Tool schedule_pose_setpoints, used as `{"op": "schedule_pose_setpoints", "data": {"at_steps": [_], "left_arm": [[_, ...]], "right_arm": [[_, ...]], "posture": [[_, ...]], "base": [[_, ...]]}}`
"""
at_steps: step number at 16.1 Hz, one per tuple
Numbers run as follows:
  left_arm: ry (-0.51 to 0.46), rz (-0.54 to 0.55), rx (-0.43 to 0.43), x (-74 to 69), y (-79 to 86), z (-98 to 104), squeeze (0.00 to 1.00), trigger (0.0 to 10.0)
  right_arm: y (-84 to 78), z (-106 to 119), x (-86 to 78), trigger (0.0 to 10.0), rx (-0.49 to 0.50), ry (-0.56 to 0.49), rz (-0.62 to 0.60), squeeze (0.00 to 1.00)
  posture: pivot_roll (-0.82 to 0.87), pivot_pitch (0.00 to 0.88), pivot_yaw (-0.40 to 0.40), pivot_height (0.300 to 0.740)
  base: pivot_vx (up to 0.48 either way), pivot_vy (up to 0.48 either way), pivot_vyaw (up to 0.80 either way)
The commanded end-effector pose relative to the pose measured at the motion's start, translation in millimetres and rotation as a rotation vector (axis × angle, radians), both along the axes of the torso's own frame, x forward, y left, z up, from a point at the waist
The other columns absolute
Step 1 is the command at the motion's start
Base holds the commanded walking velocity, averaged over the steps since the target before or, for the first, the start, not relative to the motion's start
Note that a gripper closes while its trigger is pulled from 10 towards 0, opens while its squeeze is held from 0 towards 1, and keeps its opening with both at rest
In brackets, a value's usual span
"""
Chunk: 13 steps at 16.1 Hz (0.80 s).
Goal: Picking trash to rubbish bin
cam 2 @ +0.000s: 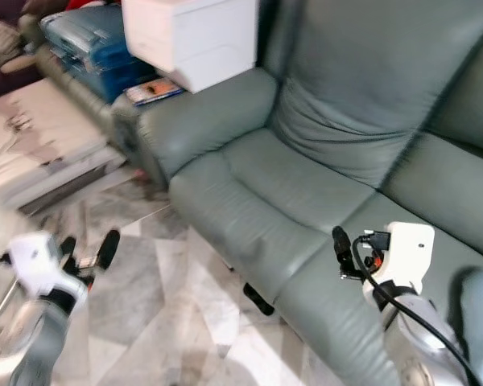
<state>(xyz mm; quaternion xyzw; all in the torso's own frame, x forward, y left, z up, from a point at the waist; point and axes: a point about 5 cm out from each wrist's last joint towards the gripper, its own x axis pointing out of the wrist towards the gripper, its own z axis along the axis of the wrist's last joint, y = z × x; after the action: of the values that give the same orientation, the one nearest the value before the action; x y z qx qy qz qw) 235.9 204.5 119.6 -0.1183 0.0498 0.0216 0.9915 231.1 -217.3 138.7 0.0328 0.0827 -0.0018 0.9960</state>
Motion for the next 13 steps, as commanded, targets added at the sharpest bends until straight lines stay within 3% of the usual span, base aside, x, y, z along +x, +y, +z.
{"op": "schedule_pose_setpoints", "data": {"at_steps": [1,3,8,9,10,11,13], "left_arm": [[-0.002,0.044,0.007,-2.6,5.8,3,0.00,10.0],[-0.039,0.097,-0.053,4.3,6.5,12,0.00,10.0],[-0.039,0.127,0.028,8.2,5.4,14,0.00,10.0],[-0.082,0.092,-0.010,6.7,3.9,17,0.00,10.0],[-0.093,0.081,0.073,6.3,5.0,18,0.00,10.0],[-0.074,0.104,0.073,6.5,6.7,16,0.00,10.0],[-0.079,0.085,0.162,7.2,8.4,16,0.00,10.0]], "right_arm": [[6.7,9,2.8,10.0,-0.019,-0.040,0.038,0.00],[8.4,12,7.4,10.0,0.000,-0.046,0.044,0.00],[13.2,14,12.9,10.0,0.005,-0.064,0.068,0.00],[15.2,15,13.6,10.0,-0.002,-0.071,0.079,0.00],[16.3,15,14.3,10.0,0.000,-0.074,0.082,0.00],[16.5,15,14.8,10.0,0.005,-0.073,0.081,0.00],[16.7,16,15.9,10.0,0.005,-0.079,0.084,0.00]], "posture": [[-0.01,0.065,0.027,0.740],[-0.01,0.057,0.023,0.740],[0.00,0.049,0.032,0.740],[0.00,0.047,0.035,0.740],[0.00,0.047,0.034,0.740],[0.00,0.046,0.034,0.740],[0.00,0.049,0.038,0.740]], "base": [[0.000,0.000,0.80],[0.000,0.000,0.80],[0.000,0.000,0.80],[0.000,0.000,0.80],[0.000,0.000,0.80],[0.000,0.000,0.80],[0.000,0.000,0.80]]}}
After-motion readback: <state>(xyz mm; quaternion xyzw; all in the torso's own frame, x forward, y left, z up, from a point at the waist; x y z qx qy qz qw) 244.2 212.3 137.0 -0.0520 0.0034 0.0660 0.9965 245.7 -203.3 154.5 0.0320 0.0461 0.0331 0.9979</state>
